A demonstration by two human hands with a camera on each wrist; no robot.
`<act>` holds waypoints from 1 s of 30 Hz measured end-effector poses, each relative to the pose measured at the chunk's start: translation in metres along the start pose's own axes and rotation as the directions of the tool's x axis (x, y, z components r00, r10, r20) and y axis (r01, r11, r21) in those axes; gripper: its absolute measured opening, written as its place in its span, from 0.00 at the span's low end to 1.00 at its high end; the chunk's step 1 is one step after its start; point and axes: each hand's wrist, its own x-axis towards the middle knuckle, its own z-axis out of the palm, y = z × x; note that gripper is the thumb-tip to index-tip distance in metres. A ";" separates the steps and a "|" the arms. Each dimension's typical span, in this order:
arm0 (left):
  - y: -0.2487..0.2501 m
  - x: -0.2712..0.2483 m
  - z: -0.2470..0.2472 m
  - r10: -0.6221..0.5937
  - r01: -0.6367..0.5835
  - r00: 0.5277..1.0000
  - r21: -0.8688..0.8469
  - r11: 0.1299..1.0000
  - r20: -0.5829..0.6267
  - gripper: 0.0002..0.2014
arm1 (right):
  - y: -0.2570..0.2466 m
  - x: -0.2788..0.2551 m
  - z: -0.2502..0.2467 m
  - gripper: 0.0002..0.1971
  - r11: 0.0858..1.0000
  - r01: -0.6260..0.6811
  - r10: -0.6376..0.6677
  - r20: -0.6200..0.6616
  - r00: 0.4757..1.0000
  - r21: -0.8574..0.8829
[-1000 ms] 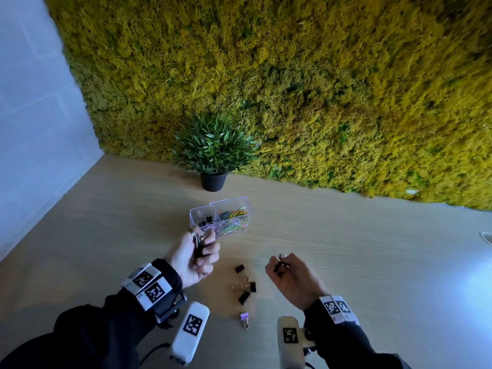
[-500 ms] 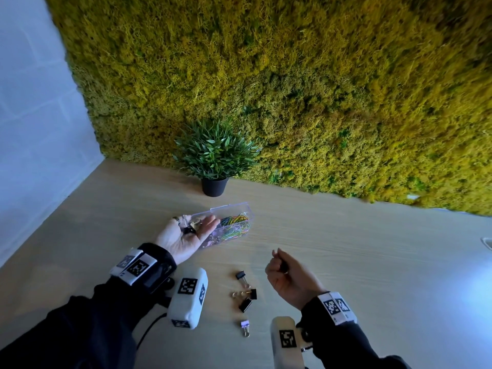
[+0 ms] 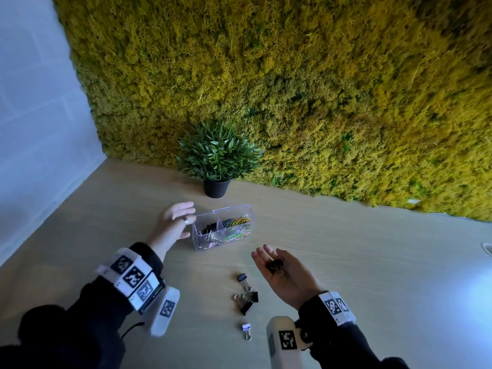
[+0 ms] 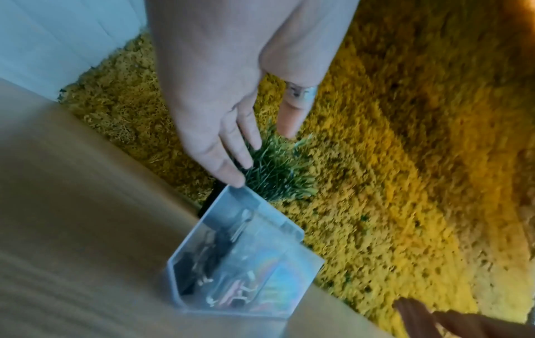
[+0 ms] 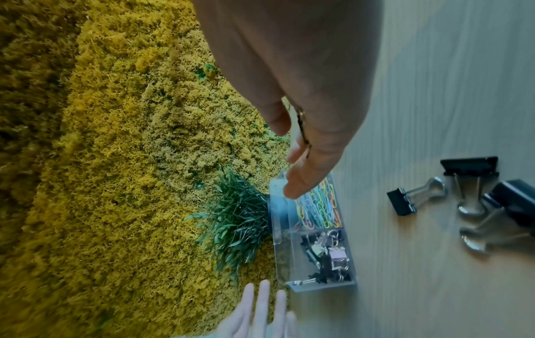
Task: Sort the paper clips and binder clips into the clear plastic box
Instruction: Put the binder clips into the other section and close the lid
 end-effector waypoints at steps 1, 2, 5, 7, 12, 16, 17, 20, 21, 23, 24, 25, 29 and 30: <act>-0.005 0.005 0.002 0.026 -0.027 1.000 0.094 0.995 0.013 0.25 | 0.001 -0.001 0.001 0.09 1.000 -0.002 0.001 0.029 1.000 0.006; -0.009 0.009 0.005 0.035 -0.042 0.998 0.178 0.983 0.044 0.32 | 0.001 -0.002 0.001 0.20 1.000 -0.010 0.010 0.070 0.997 0.009; -0.028 0.020 0.017 0.029 -0.086 0.987 0.370 0.925 0.157 0.41 | 0.003 -0.005 0.006 0.18 0.999 -0.052 0.053 0.120 0.991 -0.015; -0.040 0.028 0.022 0.103 -0.153 0.984 0.397 0.905 0.144 0.32 | 0.004 -0.008 0.013 0.06 0.998 -0.038 0.043 0.072 0.996 -0.057; -0.049 0.025 0.022 0.269 -0.308 0.951 0.466 0.829 0.151 0.27 | 0.006 -0.015 0.021 0.14 0.995 -0.018 0.023 0.049 0.999 -0.100; -0.052 0.016 0.025 0.358 -0.383 0.920 0.568 0.728 0.162 0.23 | 0.013 -0.008 0.036 0.12 0.996 -0.016 0.022 0.067 0.998 -0.091; -0.052 0.015 0.026 0.361 -0.384 0.919 0.586 0.714 0.161 0.22 | 0.015 -0.005 0.040 0.11 0.995 -0.014 0.022 0.078 0.997 -0.101; -0.051 0.012 0.027 0.347 -0.365 0.925 0.612 0.702 0.154 0.22 | 0.024 0.008 0.054 0.14 0.992 0.010 0.001 0.095 0.995 -0.124; -0.051 0.012 0.027 0.340 -0.359 0.928 0.616 0.701 0.154 0.22 | 0.028 0.013 0.059 0.16 0.991 0.017 -0.004 0.098 0.995 -0.134; -0.051 0.011 0.028 0.331 -0.351 0.931 0.622 0.700 0.152 0.23 | 0.035 0.023 0.067 0.16 0.988 0.027 -0.014 0.086 0.996 -0.153; -0.051 0.010 0.028 0.326 -0.344 0.934 0.629 0.697 0.149 0.24 | 0.038 0.026 0.070 0.15 0.986 0.026 -0.012 0.083 0.996 -0.165; -0.051 0.009 0.028 0.319 -0.333 0.937 0.633 0.699 0.142 0.24 | 0.040 0.029 0.073 0.15 0.984 0.023 -0.007 0.091 0.996 -0.175; -0.050 0.007 0.026 0.292 -0.297 0.950 0.620 0.726 0.114 0.22 | 0.043 0.026 0.078 0.14 0.968 0.013 0.021 0.133 0.991 -0.249; -0.050 0.008 0.025 0.291 -0.297 0.950 0.618 0.728 0.115 0.22 | 0.043 0.024 0.078 0.14 0.963 0.011 0.031 0.149 0.988 -0.269</act>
